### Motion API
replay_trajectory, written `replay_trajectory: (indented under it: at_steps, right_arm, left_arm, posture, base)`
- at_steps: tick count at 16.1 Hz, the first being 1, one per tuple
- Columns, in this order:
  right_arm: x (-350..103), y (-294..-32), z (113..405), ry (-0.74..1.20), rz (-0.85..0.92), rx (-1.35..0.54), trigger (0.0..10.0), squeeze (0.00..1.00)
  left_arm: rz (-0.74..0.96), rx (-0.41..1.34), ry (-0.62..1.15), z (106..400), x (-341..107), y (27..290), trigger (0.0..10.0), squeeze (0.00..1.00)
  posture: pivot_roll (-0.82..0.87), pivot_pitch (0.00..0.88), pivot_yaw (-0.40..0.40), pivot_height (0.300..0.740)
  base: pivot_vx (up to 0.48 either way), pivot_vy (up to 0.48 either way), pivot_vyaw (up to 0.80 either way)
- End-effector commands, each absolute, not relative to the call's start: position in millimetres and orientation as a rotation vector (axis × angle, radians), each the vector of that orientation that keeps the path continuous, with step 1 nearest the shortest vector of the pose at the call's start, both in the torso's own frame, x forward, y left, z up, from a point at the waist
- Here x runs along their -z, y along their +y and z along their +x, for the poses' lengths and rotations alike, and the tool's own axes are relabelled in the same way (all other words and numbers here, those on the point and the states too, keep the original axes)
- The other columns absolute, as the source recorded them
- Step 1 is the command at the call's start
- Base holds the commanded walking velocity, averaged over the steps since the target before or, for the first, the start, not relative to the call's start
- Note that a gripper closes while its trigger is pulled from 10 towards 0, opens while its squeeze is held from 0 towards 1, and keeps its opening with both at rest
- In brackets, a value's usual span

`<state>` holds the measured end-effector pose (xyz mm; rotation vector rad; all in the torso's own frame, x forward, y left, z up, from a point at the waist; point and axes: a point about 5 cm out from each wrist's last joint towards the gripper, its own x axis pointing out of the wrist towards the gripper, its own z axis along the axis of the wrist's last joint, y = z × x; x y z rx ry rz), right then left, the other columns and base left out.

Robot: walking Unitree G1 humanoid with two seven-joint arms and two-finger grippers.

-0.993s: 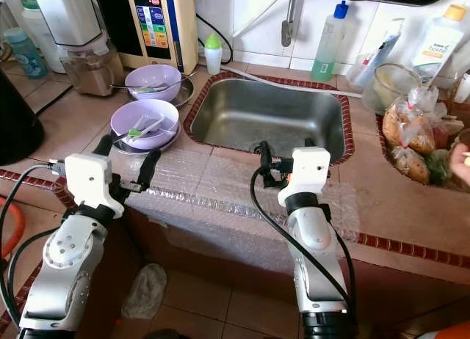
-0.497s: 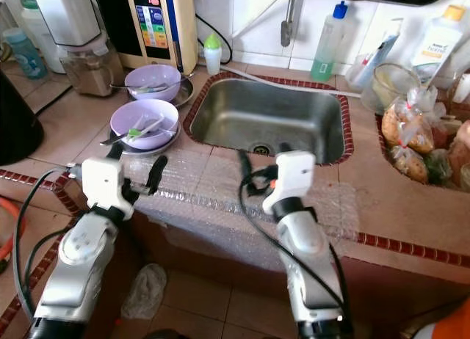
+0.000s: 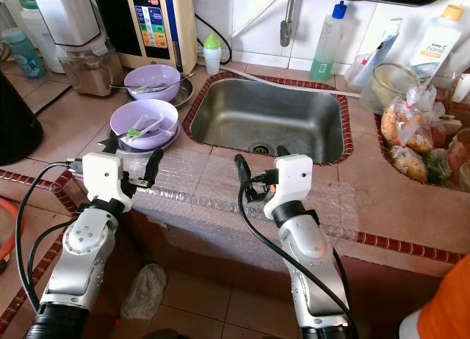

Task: Kitchen organization

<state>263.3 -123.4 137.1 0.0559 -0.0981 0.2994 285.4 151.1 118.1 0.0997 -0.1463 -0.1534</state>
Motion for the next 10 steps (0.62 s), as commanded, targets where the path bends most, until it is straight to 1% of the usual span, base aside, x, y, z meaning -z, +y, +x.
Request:
replay_trajectory:
  at_steps: [1,4,7,10]
  right_arm:
    - [-140.6,-118.2,259.2,-0.099,0.075,-0.336,10.0,0.00]
    - [-141.7,-113.7,253.9,-0.087,0.108,-0.385,10.0,0.00]
    - [-139.8,-109.0,244.3,-0.063,0.103,-0.444,10.0,0.00]
    - [-140.0,-110.6,242.9,-0.062,0.102,-0.435,10.0,0.00]
  left_arm:
    - [0.116,0.134,-0.153,289.3,-118.9,157.3,10.0,0.00]
    - [0.115,0.128,-0.154,293.1,-119.3,158.9,10.0,0.00]
    - [0.116,0.112,-0.162,302.2,-122.7,161.6,10.0,0.00]
    - [0.115,0.102,-0.162,309.3,-124.0,164.1,10.0,0.00]
  posture:
    - [-0.08,0.000,0.017,0.740]
    - [-0.09,0.000,0.012,0.740]
    - [-0.10,0.000,0.012,0.740]
    - [-0.12,0.000,0.015,0.740]
  base:
    - [0.000,0.000,0.00]
    - [0.000,0.000,0.00]
    - [0.000,0.000,0.00]
    - [0.000,0.000,0.00]
